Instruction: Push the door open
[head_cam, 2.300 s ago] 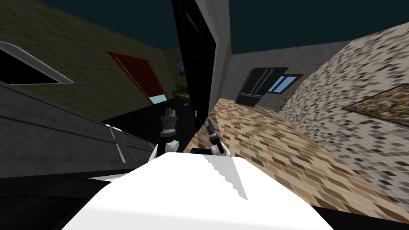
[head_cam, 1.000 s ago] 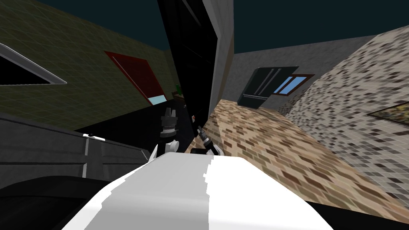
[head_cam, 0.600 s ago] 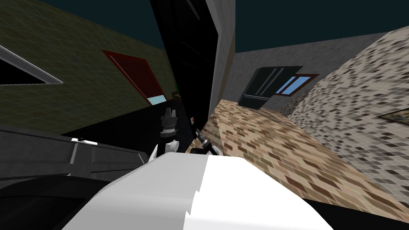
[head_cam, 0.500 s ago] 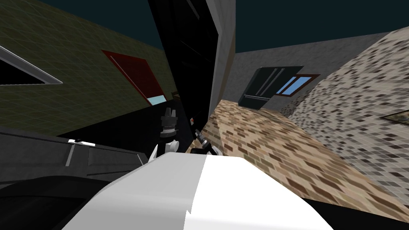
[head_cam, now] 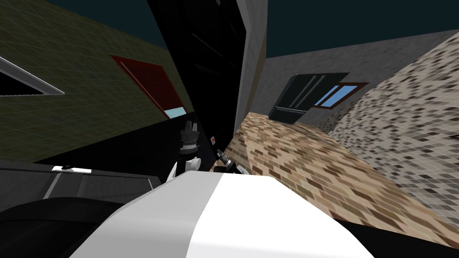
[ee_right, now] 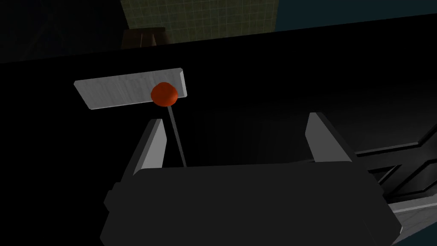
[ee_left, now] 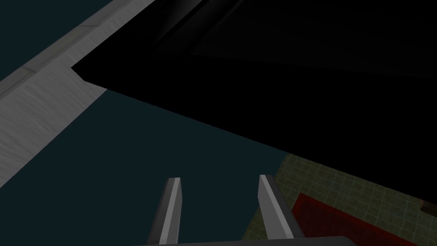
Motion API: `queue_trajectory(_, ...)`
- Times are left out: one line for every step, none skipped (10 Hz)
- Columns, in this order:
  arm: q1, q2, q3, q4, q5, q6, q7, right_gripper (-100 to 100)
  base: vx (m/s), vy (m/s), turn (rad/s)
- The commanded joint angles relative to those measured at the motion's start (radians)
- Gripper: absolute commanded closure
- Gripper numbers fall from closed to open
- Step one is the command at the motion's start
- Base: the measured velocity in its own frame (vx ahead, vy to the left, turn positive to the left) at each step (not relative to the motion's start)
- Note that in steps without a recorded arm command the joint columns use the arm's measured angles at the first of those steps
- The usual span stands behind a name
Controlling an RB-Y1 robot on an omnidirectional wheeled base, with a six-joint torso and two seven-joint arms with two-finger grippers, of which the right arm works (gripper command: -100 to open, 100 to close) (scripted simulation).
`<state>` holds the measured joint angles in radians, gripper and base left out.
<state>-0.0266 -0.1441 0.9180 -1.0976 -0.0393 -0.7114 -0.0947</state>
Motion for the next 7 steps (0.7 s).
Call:
queue_trajectory(-0.011, -0.003, 0.033, 0.028, -0.002, -0.004, -0.005, -100, 0.213, -0.03, 0.018)
queue_trajectory(-0.02, -0.004, 0.051, 0.051, -0.003, -0.01, -0.008, -100, 0.185, -0.029, 0.022)
queue_trajectory(-0.028, -0.004, 0.066, 0.071, -0.004, -0.015, -0.011, -100, 0.186, -0.046, 0.014)
queue_trajectory(-0.036, -0.004, 0.08, 0.089, -0.005, -0.02, -0.013, -100, 0.182, -0.067, 0.016)
queue_trajectory(-0.043, -0.005, 0.094, 0.107, -0.006, -0.025, -0.016, -100, 0.146, -0.045, 0.018)
queue_trajectory(-0.054, -0.005, 0.114, 0.134, -0.007, -0.032, -0.02, -100, 0.147, -0.034, 0.013)
queue_trajectory(-0.061, -0.005, 0.129, 0.152, -0.009, -0.037, -0.023, -100, 0.177, -0.025, 0.019)
